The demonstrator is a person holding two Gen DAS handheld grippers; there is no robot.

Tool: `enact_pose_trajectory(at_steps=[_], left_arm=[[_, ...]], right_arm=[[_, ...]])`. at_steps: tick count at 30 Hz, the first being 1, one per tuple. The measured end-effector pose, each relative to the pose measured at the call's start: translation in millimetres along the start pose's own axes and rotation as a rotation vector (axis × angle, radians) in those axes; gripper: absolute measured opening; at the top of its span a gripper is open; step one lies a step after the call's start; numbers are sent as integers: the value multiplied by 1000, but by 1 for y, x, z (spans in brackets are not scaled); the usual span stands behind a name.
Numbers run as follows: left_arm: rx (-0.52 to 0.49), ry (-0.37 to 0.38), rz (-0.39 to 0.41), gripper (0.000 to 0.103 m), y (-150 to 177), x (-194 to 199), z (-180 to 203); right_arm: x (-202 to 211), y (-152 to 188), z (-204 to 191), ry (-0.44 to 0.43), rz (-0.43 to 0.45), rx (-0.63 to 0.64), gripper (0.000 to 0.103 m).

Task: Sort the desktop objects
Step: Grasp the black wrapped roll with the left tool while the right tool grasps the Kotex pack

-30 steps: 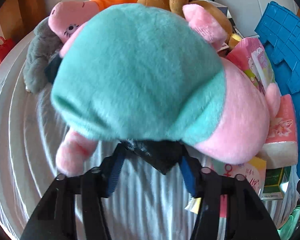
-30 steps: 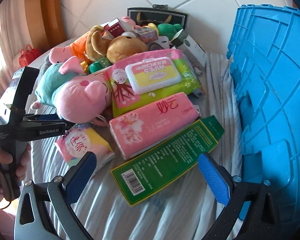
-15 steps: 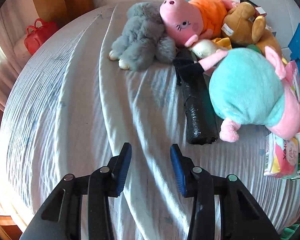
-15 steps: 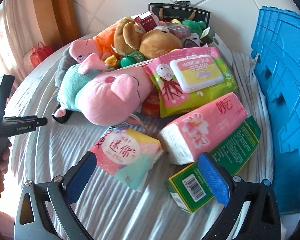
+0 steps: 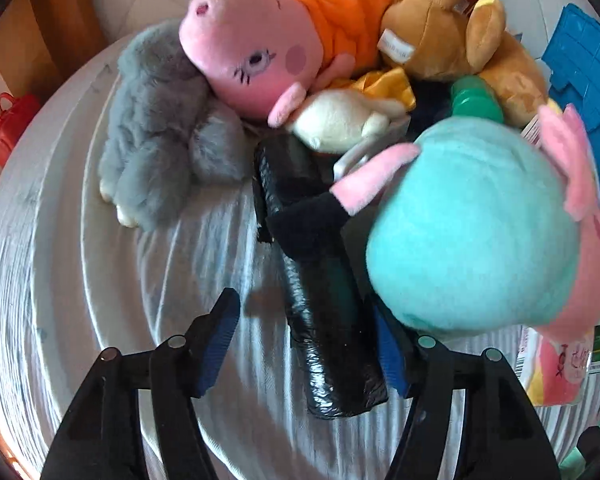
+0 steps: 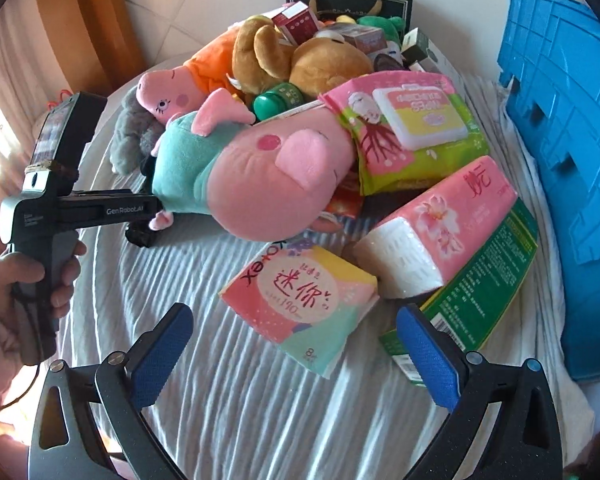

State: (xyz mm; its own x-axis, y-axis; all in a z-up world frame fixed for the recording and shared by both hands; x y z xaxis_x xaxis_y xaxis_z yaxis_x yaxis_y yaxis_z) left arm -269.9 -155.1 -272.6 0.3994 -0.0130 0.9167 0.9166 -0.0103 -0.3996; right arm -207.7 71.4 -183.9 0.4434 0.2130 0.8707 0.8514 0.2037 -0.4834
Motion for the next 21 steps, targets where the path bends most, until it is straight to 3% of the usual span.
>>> enact_pose_trajectory(at_steps=[2,3,6,11,13,16,20,21], left_arm=[[-63,-21,45,38,9,8,4],[-60,-25,42,35,15,11,2],[-31,12,23,34,39,22,-14],[-32,5,-18,34,83,43,-36],[-26,23,-39,34,94,50,-42],[-15,-11,-12,36,99,66,-47],[-5,-34,51,58,87,77,-50],[-2,-36,51,58,83,74,-51]], right_arm=[[-10,1,-4,7,-27,-5,103],[-16,2,-5,15,-44,-10,103],[-29,5,-6,16,-78,-24,103],[-37,11,-18,-37,-121,-17,98],[-36,12,-26,-95,-134,-1,98],[-29,12,-31,-139,-123,30,103],[-24,5,-21,-45,-82,62,103],[-25,3,-18,-31,-80,62,103]])
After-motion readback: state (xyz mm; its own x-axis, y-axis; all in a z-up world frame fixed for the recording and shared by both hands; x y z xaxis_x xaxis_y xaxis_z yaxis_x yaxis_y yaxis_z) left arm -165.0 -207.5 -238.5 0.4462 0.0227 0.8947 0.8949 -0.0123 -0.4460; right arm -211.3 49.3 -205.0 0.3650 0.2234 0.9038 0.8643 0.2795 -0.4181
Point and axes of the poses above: each gripper's, at about its wrist camera, not at the fingertips, and x roughly against the way its jaws point, z to its right, y to its underside, the point moved 1 cm from there along -x, roughly the way its jaws point, and after that the axes turned 4 degrees about -x, right-handed, at the moved point
